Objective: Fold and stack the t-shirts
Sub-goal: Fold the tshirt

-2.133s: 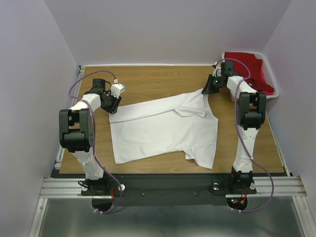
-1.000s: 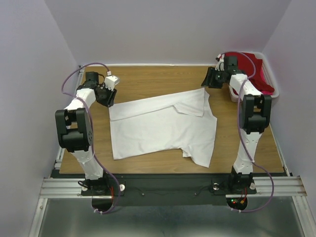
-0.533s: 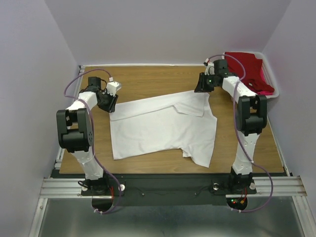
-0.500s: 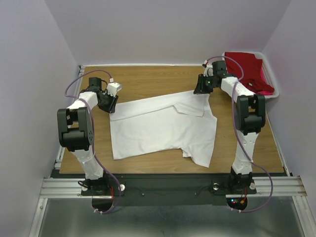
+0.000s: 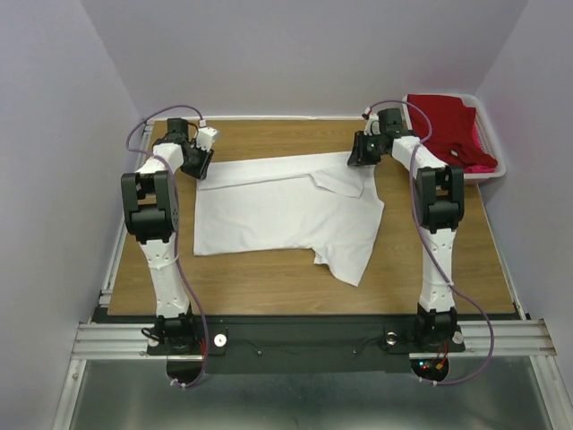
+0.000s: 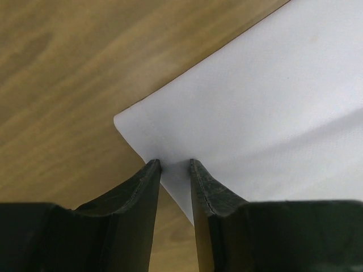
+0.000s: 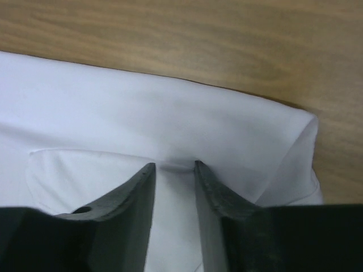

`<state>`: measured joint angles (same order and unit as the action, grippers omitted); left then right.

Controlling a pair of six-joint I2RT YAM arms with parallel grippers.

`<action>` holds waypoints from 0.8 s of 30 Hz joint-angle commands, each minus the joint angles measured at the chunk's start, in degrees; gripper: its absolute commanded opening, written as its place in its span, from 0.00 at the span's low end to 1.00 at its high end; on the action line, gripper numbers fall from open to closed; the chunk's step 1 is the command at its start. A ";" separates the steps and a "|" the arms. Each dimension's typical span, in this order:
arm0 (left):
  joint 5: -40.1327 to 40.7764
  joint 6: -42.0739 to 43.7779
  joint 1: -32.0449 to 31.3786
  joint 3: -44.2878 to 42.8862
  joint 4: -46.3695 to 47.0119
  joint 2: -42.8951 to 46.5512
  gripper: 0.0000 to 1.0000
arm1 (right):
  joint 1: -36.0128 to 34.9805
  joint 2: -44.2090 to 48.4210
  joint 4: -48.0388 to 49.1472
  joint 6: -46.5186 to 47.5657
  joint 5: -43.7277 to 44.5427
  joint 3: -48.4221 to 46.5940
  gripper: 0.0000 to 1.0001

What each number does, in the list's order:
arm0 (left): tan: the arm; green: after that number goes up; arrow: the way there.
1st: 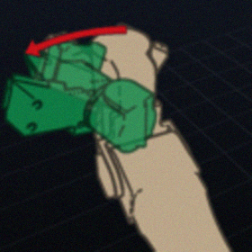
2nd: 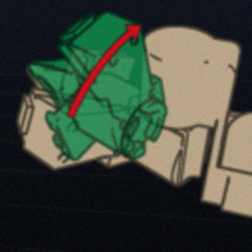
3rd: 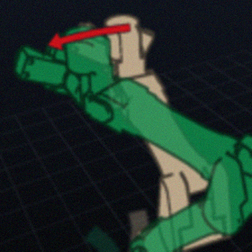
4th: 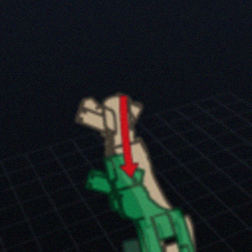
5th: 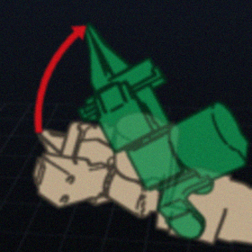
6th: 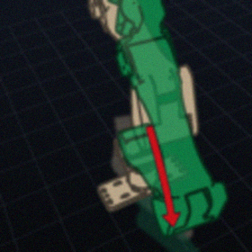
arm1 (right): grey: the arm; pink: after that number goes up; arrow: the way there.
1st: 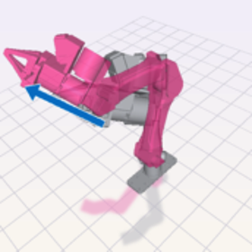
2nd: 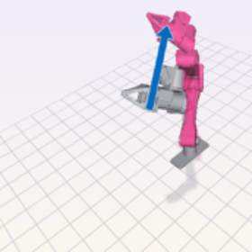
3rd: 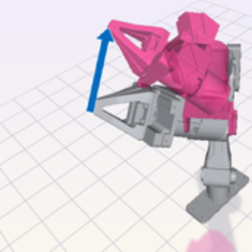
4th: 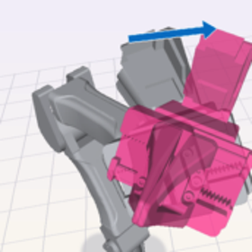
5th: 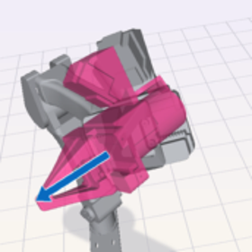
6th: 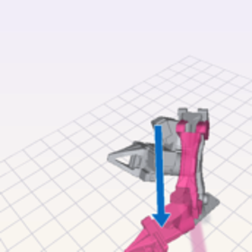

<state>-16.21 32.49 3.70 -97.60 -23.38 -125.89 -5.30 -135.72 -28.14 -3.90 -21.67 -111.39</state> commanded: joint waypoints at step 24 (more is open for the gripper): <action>-12.80 17.69 1.57 38.88 -11.34 47.39 0.61 | -7.61 45.71 -20.55 36.07 1.36 39.92 0.64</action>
<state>-28.49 46.33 5.72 -63.68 -32.03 -81.01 -8.97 -91.90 -44.25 24.99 -24.40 -77.34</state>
